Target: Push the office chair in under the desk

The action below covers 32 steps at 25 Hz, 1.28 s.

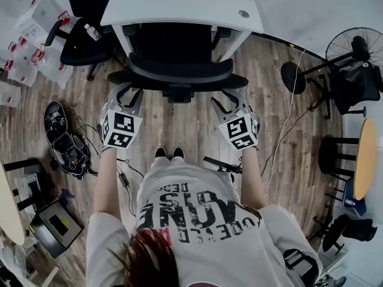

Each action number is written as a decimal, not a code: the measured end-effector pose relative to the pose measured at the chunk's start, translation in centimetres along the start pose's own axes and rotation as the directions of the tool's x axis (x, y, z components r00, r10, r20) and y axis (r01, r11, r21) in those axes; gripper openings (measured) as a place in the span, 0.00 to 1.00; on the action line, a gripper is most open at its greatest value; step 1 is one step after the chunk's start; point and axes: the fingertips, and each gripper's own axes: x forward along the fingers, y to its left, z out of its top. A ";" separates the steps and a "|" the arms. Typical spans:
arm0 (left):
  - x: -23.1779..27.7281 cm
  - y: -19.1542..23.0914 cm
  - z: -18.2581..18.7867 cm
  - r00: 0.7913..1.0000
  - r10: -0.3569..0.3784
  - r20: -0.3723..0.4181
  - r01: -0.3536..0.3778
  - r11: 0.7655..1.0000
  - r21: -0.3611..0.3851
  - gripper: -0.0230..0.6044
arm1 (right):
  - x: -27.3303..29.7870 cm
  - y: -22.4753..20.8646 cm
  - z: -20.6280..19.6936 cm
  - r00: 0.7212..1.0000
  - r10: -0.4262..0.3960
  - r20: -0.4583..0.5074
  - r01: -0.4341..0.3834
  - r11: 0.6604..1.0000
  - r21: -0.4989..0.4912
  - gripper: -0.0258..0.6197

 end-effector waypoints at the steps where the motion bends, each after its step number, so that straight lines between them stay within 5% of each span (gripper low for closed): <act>1: -0.5 0.1 0.5 1.000 0.006 0.031 -0.004 0.998 -0.057 0.21 | -0.4 -0.1 0.3 1.000 -0.008 0.028 0.007 0.999 0.048 0.26; 4: -1.9 0.5 1.8 0.993 0.031 0.116 -0.007 0.980 -0.201 0.17 | -1.6 -0.5 1.4 0.993 -0.032 0.115 0.008 0.978 0.208 0.14; 10: -3.6 1.4 3.7 0.967 0.105 0.234 0.006 0.903 -0.430 0.07 | -3.3 -1.4 3.2 0.974 -0.078 0.215 -0.017 0.913 0.407 0.08; 18: -5.5 1.3 6.4 0.936 0.169 0.310 0.000 0.878 -0.479 0.06 | -5.9 -2.9 6.1 0.918 -0.172 0.356 -0.095 0.778 0.621 0.07; 22: -7.3 1.4 8.1 0.911 0.211 0.354 -0.010 0.870 -0.492 0.05 | -7.4 -3.3 7.4 0.912 -0.203 0.356 -0.056 0.799 0.599 0.07; 32: -12.4 2.2 13.0 0.847 0.259 0.465 -0.039 0.901 -0.432 0.05 | -11.7 -2.6 11.9 0.875 -0.224 0.429 -0.027 0.862 0.506 0.07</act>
